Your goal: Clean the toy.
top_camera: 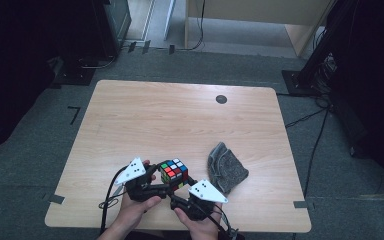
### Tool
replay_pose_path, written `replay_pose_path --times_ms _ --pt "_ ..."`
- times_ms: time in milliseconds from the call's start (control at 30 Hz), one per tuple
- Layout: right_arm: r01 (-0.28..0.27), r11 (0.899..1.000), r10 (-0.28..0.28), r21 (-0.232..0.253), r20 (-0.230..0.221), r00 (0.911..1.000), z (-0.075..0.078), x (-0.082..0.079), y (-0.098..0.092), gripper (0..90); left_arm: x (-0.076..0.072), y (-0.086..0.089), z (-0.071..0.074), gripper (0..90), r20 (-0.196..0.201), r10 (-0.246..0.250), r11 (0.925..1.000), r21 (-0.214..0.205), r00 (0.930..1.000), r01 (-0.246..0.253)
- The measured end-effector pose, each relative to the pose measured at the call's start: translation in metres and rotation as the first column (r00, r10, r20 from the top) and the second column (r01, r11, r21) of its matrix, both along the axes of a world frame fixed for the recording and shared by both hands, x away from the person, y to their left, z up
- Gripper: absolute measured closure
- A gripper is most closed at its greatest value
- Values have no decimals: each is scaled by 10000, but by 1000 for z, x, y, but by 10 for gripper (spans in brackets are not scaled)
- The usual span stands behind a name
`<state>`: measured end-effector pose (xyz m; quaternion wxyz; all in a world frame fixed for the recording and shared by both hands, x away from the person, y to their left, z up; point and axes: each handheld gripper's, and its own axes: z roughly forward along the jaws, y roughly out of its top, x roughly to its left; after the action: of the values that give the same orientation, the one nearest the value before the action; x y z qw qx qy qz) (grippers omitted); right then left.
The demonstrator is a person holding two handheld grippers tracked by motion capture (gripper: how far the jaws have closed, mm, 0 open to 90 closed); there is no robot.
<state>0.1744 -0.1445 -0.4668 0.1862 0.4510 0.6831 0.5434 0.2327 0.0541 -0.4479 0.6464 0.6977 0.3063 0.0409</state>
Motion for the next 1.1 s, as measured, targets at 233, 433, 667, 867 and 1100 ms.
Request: replay_pose_path --times_ms 233,433,667,867,1100 --pt "-75 9996 92 259 -640 9979 -1 11 -19 347 12 37 11 178 583 349 9988 -369 9977 -328" --pt "-603 9981 611 125 -779 9951 13 23 -44 346 17 44 4 166 1356 99 9954 928 9907 -226" --pt "-1102 9934 1129 321 -991 9886 25 27 -57 346 4 22 -9 159 2766 -823 9395 3420 9575 -180" --pt "-1694 9825 1792 773 -1461 9729 29 29 -58 346 -6 7 -16 160 3502 -1260 9053 4232 9282 -367" --pt "-2453 9648 2595 944 -1947 9459 30 29 -50 346 -12 2 -18 170 4499 -1527 8908 4482 8799 -746"
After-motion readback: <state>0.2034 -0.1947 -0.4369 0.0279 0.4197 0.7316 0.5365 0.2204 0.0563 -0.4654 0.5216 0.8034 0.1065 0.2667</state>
